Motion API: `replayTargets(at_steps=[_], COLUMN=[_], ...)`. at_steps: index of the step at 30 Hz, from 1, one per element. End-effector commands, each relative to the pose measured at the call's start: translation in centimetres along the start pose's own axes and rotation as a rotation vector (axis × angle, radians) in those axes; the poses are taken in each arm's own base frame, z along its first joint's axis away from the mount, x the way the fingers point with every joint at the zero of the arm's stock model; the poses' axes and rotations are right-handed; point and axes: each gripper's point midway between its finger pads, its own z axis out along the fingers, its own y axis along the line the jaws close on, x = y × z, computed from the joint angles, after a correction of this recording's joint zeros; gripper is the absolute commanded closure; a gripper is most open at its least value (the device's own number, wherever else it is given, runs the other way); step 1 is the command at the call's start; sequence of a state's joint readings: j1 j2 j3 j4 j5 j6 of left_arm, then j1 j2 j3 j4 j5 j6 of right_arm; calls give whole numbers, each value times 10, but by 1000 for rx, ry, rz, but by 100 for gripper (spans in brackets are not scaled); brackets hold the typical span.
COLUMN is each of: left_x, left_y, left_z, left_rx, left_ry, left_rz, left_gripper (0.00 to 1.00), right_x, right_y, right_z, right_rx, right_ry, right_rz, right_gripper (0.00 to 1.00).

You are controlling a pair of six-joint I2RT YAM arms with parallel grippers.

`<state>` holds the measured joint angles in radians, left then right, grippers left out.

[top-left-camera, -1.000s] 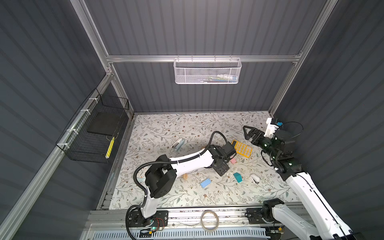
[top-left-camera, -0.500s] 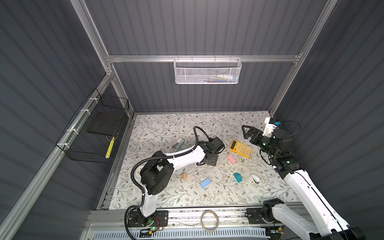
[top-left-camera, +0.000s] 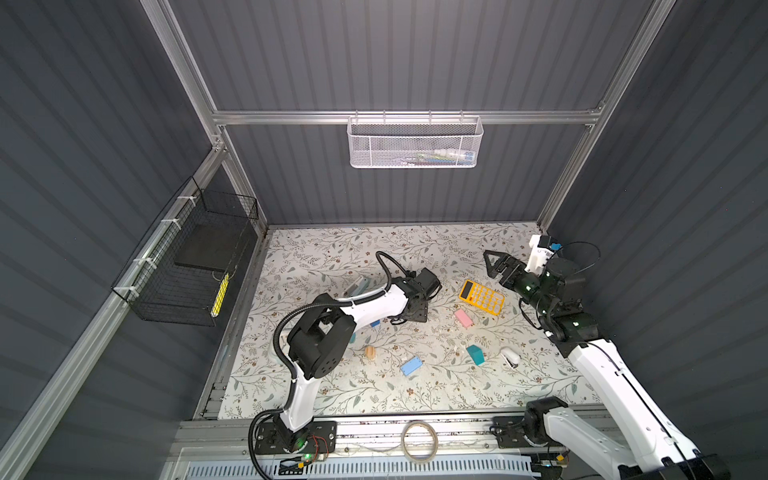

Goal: Build the wood block tower
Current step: 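Carry the held wood block with the left gripper above the placed wood block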

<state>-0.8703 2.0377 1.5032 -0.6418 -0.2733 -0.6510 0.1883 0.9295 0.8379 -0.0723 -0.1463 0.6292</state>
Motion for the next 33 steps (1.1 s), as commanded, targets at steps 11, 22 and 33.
replayTargets(at_steps=[11,22,33], left_x=[-15,-19,-21], left_y=[-9,-7,-5], left_z=[19,32,42], left_rx=[6,-12,-25], left_ry=[20,35,51], left_rz=[-93,-125,-156], left_gripper=[42,31,28], right_x=[-3,-6,-6], right_y=[-9,-15,-16], right_z=[3,0,0], right_rx=[33,61,63], right_ry=[-34,-66,-67], right_rz=[30,44,43], right_gripper=[1,1,1])
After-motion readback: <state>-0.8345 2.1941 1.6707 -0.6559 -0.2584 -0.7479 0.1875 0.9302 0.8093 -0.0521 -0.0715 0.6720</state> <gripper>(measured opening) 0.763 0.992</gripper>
